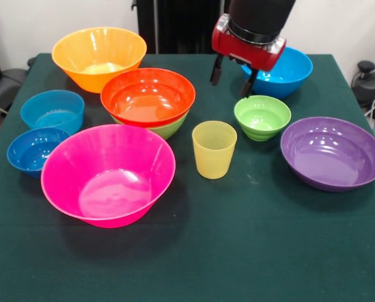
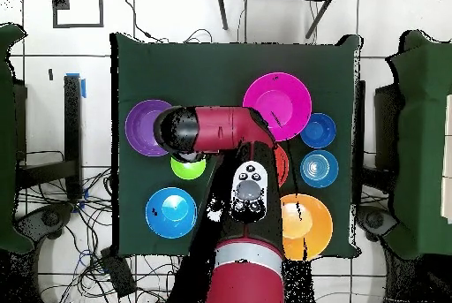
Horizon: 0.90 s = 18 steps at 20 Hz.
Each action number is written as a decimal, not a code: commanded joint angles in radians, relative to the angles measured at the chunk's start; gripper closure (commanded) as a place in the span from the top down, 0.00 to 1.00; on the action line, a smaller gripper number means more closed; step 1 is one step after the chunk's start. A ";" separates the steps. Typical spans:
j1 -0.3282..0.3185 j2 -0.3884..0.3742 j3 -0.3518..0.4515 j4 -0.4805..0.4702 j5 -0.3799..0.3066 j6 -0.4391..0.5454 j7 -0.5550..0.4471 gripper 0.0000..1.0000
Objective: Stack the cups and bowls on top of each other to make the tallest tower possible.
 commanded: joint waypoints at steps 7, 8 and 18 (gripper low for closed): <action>-0.029 0.058 0.093 -0.062 -0.015 -0.065 0.001 1.00; -0.024 0.074 0.094 -0.106 -0.012 -0.031 0.000 1.00; -0.025 0.225 0.147 -0.434 0.021 0.166 -0.056 1.00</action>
